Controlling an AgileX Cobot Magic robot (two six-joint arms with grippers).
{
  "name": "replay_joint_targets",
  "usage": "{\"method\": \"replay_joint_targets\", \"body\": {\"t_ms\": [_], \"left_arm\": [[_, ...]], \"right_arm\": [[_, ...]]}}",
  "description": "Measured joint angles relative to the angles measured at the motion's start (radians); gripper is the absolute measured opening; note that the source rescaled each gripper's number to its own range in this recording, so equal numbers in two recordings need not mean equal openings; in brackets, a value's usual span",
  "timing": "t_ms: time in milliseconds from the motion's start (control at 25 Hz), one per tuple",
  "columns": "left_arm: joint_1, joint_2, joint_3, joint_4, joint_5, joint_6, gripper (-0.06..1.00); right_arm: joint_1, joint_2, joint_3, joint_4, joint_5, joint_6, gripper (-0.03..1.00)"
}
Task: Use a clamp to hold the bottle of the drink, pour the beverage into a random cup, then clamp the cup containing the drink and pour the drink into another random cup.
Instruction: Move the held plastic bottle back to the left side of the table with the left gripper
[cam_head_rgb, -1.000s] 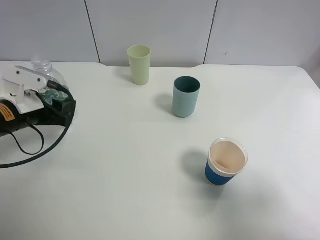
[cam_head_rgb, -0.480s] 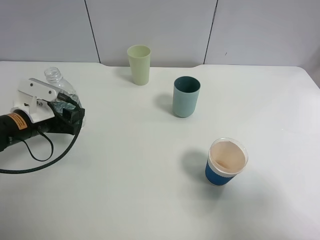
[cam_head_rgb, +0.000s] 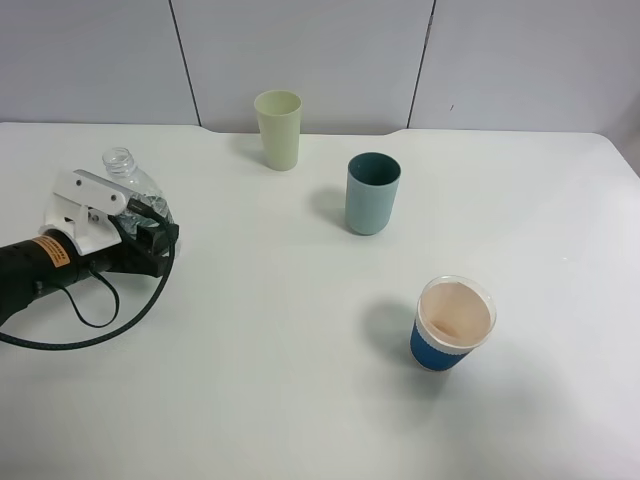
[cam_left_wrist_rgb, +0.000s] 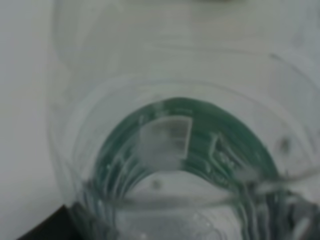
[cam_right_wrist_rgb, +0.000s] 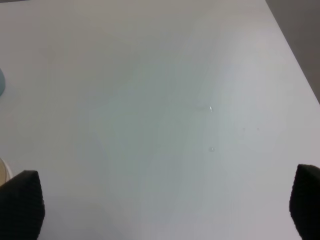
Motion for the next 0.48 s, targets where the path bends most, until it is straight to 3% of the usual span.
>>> {"method": "replay_joint_targets", "body": {"t_ms": [480], "left_arm": [[0.000,0.013,-0.002,0.000,-0.021,0.016,0.07]], "right_arm": [[0.000,0.000,0.000,0.000,0.000,0.000,1.00]]}}
